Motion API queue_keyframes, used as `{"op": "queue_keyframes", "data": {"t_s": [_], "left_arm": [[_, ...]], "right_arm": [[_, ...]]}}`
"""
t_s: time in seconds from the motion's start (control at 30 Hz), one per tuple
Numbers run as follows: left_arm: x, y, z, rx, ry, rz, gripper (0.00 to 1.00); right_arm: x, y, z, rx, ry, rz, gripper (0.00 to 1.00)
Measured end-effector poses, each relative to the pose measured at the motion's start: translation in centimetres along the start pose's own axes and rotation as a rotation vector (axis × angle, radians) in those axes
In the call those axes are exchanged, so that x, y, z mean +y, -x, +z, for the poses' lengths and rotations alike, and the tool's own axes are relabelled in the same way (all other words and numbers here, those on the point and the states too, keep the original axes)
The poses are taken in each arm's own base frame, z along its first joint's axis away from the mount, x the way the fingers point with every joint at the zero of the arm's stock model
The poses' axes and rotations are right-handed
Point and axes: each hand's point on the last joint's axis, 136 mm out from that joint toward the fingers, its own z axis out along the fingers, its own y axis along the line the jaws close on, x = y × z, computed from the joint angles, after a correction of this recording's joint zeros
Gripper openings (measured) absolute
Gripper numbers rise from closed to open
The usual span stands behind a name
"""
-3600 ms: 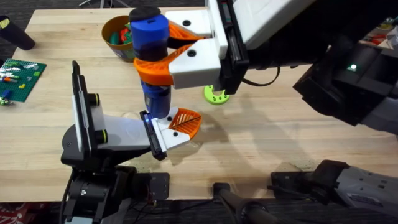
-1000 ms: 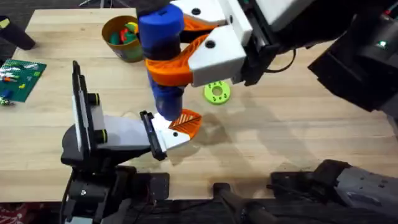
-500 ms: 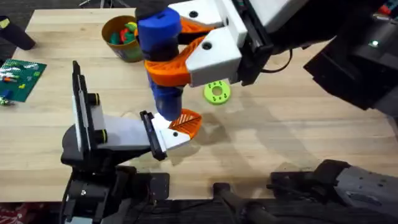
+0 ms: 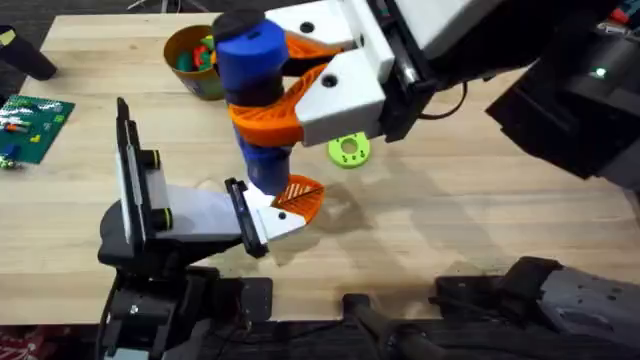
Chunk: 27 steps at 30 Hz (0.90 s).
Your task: Pick up the gripper from the table and insert it into the empty holder that is missing its gripper. Then pick up a screw, insert it into the mounting hole, and use the screwdriver to tighten it. Finally, clean up the table by picking up the vegetable and placing it into the bucket.
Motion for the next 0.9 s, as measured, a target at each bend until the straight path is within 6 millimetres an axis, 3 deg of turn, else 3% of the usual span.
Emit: {"op": "queue_keyframes", "data": {"t_s": [0.9], "left_arm": [[0.00, 0.00, 0.00, 0.000, 0.000, 0.000, 0.005]], "right_arm": [[-0.29, -0.65, 0.31, 0.008, 0.005, -0.002, 0.105]]}}
